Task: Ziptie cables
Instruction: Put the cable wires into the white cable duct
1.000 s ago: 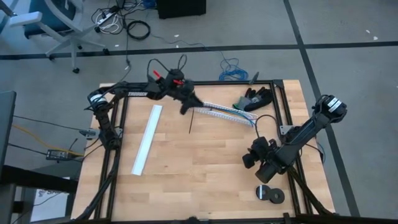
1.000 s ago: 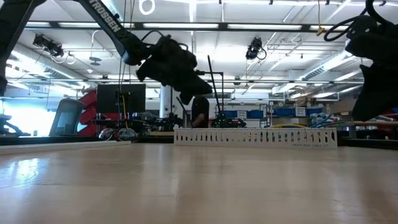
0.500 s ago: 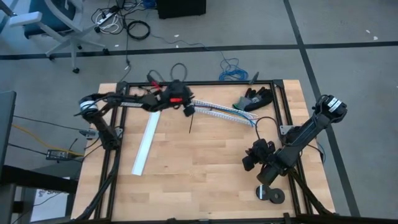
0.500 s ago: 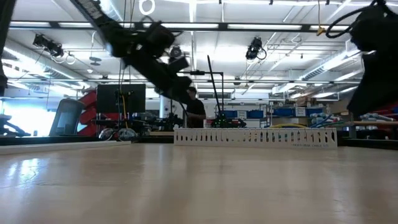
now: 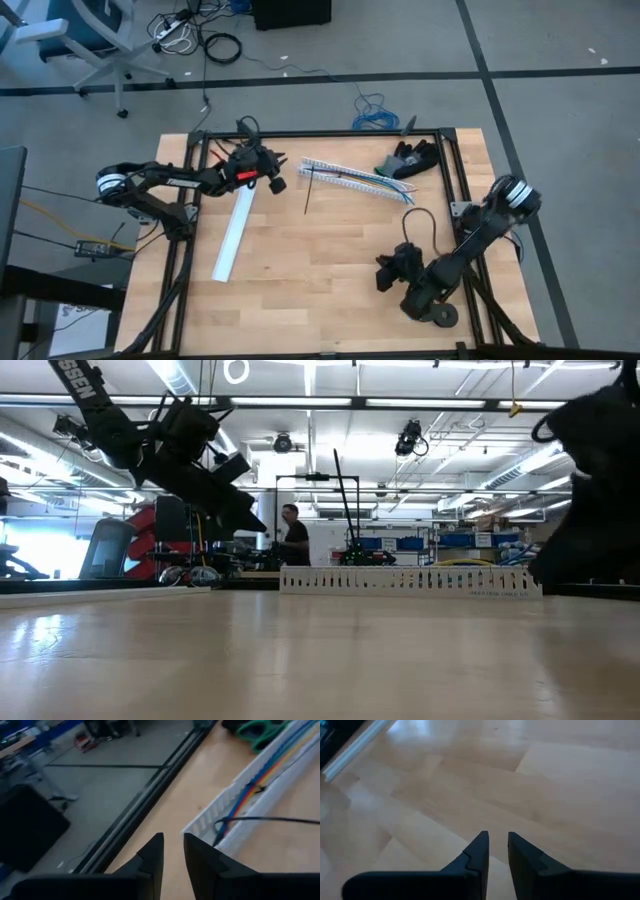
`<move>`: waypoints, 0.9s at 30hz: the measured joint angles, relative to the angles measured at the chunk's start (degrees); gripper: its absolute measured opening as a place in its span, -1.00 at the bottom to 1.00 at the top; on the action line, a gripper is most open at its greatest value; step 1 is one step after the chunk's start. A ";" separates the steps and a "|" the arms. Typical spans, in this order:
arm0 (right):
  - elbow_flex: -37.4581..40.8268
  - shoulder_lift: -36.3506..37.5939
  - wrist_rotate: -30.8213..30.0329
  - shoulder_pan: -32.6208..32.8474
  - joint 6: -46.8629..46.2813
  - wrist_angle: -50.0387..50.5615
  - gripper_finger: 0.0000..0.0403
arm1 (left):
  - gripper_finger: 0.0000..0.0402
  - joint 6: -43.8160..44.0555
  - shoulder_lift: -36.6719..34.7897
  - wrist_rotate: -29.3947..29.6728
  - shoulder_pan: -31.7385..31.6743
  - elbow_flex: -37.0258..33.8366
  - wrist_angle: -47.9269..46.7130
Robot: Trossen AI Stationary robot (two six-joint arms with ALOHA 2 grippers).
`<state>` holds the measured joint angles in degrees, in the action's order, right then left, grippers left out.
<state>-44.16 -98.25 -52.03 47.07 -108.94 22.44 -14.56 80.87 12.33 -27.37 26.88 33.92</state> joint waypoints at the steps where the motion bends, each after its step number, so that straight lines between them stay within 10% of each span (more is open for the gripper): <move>1: -1.17 -2.26 -0.45 0.00 -1.42 0.48 -0.75 | -0.58 -0.01 0.01 0.29 -0.03 -0.04 -0.18; 7: -5.75 -9.76 0.18 -0.40 -8.94 5.63 -0.95 | -0.58 -3.29 0.12 -1.23 -0.37 -0.09 1.66; 14: -6.18 -9.48 1.15 -2.63 -9.30 10.84 -0.98 | -0.59 -10.10 2.16 -19.64 -7.12 2.72 4.04; 27: -6.12 -9.32 0.78 -6.95 -8.13 15.34 -1.00 | -0.59 -17.01 24.04 -28.56 -13.54 22.61 -7.89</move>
<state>-50.28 -107.57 -51.24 40.12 -117.07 37.78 -31.58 104.90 -16.23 -40.91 49.48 26.02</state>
